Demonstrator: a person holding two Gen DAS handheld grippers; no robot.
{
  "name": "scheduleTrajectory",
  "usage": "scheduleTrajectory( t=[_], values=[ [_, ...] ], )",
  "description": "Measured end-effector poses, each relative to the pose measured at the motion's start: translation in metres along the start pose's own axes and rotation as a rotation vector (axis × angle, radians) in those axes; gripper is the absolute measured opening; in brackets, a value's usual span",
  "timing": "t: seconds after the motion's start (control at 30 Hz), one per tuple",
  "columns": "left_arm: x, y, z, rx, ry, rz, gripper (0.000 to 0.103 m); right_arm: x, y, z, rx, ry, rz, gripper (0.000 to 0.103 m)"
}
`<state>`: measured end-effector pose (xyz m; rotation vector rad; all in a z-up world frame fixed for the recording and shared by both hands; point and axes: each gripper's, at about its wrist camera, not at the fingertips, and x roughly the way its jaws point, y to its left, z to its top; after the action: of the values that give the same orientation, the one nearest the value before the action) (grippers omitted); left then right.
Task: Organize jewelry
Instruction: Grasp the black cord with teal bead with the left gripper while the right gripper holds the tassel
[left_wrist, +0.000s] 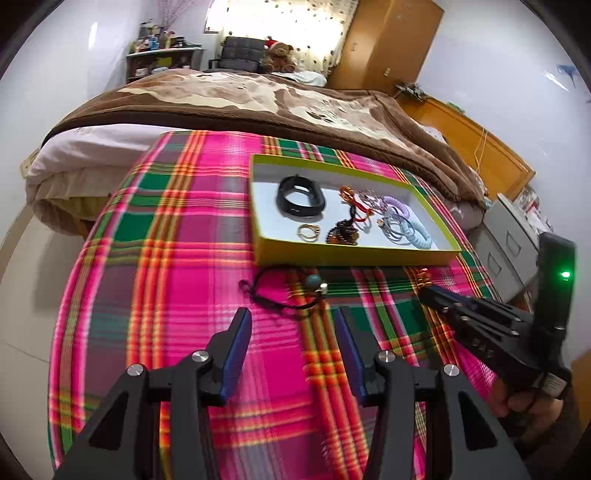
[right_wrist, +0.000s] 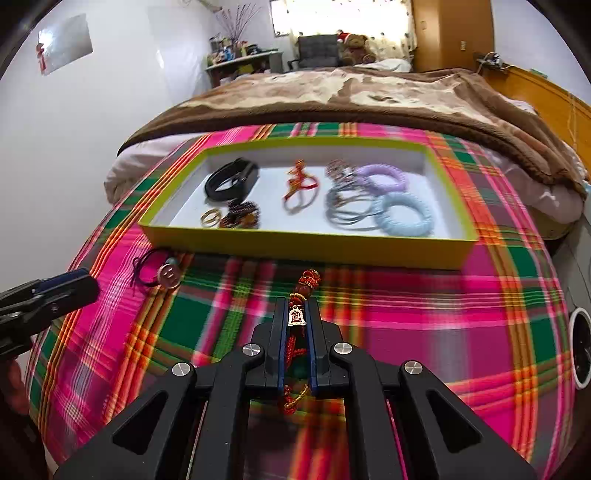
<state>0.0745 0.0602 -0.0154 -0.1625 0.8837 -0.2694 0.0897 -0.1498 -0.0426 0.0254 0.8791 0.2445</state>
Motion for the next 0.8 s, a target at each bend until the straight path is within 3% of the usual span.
scheduleTrajectory(
  t=[0.23, 0.63, 0.73, 0.8],
  values=[
    [0.024, -0.024, 0.011, 0.067, 0.033, -0.002, 0.049, -0.019, -0.024, -0.004, 0.048, -0.032, -0.005, 0.009],
    [0.058, -0.042, 0.009, 0.133, 0.085, 0.095, 0.048, -0.033, -0.048, -0.009, 0.087, -0.059, -0.019, 0.009],
    [0.061, -0.046, 0.007, 0.182, 0.074, 0.183, 0.048, -0.032, -0.05, -0.009, 0.093, -0.057, -0.012, 0.009],
    [0.062, -0.044, 0.006, 0.173, 0.076, 0.178, 0.048, -0.032, -0.05, -0.01, 0.092, -0.056, -0.011, 0.009]
  ],
)
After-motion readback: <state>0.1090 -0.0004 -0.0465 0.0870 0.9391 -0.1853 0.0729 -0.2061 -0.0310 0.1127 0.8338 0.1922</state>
